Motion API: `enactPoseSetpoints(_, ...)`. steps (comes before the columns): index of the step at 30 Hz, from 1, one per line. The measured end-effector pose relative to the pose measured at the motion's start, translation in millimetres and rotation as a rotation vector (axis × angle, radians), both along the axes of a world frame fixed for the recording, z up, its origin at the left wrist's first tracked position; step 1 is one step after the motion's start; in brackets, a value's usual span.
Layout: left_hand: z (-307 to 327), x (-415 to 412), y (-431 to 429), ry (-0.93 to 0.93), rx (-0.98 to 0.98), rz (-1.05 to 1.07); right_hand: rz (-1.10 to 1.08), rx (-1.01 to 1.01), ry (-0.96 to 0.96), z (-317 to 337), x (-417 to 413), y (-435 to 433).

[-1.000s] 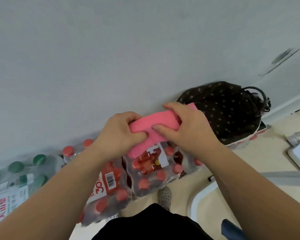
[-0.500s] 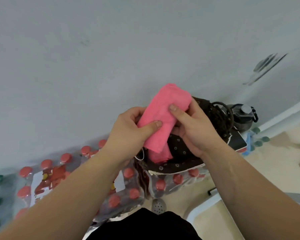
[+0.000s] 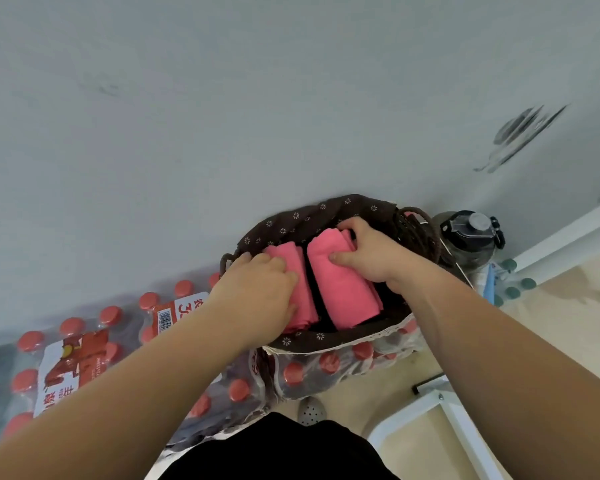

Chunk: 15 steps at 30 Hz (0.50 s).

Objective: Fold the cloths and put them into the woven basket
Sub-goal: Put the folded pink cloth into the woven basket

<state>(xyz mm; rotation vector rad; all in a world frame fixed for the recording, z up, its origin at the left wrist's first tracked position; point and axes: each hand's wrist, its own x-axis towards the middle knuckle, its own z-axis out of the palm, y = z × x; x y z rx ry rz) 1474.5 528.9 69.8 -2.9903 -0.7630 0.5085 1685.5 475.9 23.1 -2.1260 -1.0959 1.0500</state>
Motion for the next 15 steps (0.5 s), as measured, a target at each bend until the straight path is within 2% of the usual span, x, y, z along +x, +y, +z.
enactPoseSetpoints(6, -19, 13, 2, 0.167, -0.027, 0.008, -0.091, 0.001, 0.186, -29, -9, 15)
enactPoseSetpoints(8, -26, 21, 3, 0.179, -0.040, 0.025, -0.099, 0.025, 0.159, -33, -12, 16)
enactPoseSetpoints(12, -47, 32, 6, 0.182, -0.069, 0.113, -0.017, 0.034, -0.192, -35, -17, 16)
enactPoseSetpoints(15, -59, 35, 4, 0.202, -0.092, 0.170, 0.170, 0.084, -0.588, -25, -21, 4)
